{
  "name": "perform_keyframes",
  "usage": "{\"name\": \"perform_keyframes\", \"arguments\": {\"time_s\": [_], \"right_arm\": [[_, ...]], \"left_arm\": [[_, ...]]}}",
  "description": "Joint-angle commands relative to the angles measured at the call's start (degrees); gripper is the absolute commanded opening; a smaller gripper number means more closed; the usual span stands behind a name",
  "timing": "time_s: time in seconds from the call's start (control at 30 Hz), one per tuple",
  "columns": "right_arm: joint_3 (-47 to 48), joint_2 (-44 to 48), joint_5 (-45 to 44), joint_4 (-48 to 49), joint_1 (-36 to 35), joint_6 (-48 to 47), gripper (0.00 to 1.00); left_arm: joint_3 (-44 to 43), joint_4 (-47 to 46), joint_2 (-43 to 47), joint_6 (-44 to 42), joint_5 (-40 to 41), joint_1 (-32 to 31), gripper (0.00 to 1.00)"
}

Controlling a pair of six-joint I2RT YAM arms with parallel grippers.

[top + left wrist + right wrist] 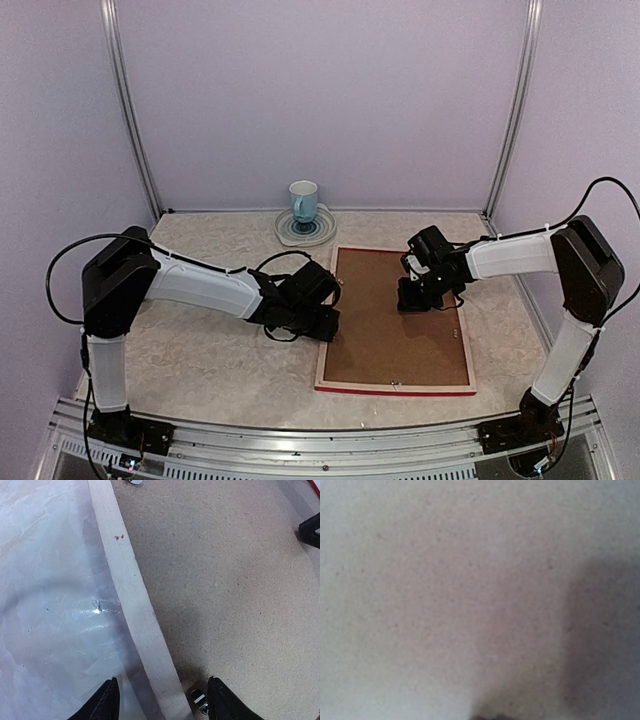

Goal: Put the photo into the frame
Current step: Press the fastener onto the backboard.

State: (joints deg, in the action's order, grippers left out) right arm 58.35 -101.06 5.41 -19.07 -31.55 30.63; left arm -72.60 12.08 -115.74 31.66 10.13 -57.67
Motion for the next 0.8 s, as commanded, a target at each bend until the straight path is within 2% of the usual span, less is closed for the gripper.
{"name": "perform_keyframes", "arguments": {"time_s": [0.0, 0.13, 0.4, 0.77], "right_arm": [[-0.2, -1.9, -0.3, -1.0, -0.5, -0.5, 0.11], [-0.3, -2.0, -0.2, -0.8, -0.5, -0.4, 0.11], [-0.3, -2.0, -0.2, -0.9, -0.6, -0.4, 0.11], [-0.5, -1.8, -0.3, -0.9, -0.6, -0.2, 0.11]], "left_arm": [[-0.2, 0.7, 2.0, -0.7, 1.8, 0.5, 0.59], [-0.3, 0.5, 2.2, -1.7, 2.5, 0.1, 0.59], [-4.3, 6.1, 0.4, -3.9, 7.9, -1.8, 0.58], [-4.7, 6.8, -0.9, -4.0, 5.1, -2.2, 0.56]]}}
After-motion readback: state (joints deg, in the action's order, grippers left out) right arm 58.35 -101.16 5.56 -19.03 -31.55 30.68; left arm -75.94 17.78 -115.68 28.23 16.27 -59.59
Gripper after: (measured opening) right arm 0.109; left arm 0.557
